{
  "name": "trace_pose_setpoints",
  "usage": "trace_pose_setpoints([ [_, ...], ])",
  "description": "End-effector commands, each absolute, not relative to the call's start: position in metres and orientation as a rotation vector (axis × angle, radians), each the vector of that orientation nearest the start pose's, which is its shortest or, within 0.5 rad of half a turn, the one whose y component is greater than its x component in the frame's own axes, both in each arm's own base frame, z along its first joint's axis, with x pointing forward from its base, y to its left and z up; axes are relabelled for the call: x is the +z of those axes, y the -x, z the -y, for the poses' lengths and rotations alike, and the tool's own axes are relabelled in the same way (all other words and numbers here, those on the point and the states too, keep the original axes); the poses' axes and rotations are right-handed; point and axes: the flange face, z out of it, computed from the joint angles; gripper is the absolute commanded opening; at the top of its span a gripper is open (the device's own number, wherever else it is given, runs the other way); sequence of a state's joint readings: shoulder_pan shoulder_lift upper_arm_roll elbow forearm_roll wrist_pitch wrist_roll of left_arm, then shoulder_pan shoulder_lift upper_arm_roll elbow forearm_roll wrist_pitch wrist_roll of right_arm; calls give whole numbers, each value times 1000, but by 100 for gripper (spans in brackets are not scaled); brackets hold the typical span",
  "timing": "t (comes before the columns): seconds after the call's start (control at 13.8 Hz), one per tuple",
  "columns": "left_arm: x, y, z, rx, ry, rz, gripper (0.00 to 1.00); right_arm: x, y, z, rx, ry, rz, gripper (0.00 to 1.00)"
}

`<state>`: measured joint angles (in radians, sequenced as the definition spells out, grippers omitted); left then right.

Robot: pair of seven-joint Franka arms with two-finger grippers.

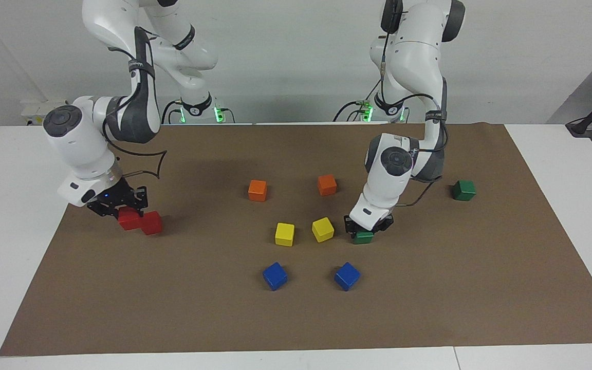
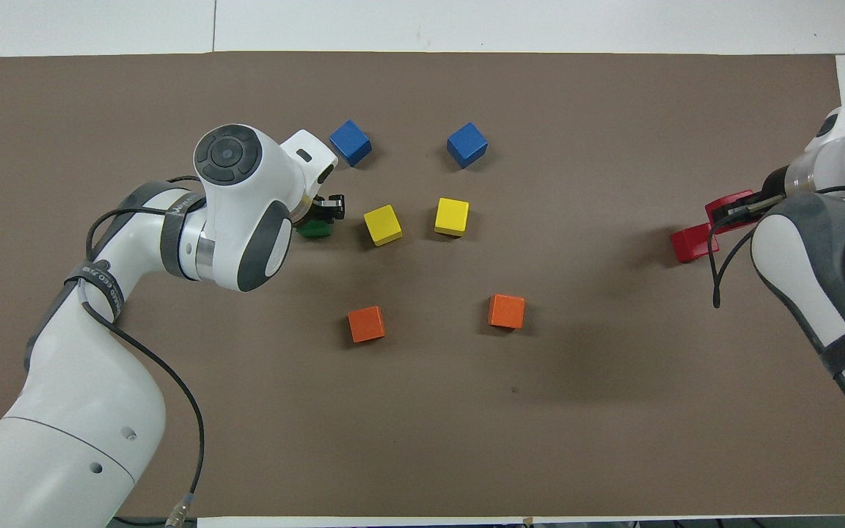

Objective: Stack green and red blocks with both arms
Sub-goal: 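Stack the red block on the red block while the left gripper carries green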

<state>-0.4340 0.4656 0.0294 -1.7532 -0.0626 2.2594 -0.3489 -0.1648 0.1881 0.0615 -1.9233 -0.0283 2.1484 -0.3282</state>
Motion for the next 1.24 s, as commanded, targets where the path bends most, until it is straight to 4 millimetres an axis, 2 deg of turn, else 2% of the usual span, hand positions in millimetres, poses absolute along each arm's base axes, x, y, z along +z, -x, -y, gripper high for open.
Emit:
trace_pose_setpoints([
  [0.0,336,-615,258,-2,3175,-13,0,391,-579,65,-118,3110,466,0],
  [0.07,353,-618,249,6,3175,7,0,391,-576,63,-126,3094,481,0],
  [0.22,398,-619,204,17,3180,79,0,386,-572,57,-119,3075,478,0],
  [0.36,439,-613,156,67,3178,56,0,385,-571,53,-122,3065,470,0],
  [0.44,452,-611,126,95,3178,22,0,383,-570,54,-138,3069,467,0],
  [0.58,466,-605,66,127,3185,-71,0,378,-567,54,-179,3075,473,0],
  [0.73,465,-598,16,182,3190,-170,0,378,-568,54,-186,3076,468,0],
  [0.87,453,-585,-25,205,3198,-220,0,377,-569,55,-189,3079,449,0],
  [1.02,440,-574,-62,164,3201,-304,0,375,-569,56,-184,3082,413,0],
  [1.16,428,-562,-88,108,3195,-357,0,375,-569,56,-185,3086,370,0],
])
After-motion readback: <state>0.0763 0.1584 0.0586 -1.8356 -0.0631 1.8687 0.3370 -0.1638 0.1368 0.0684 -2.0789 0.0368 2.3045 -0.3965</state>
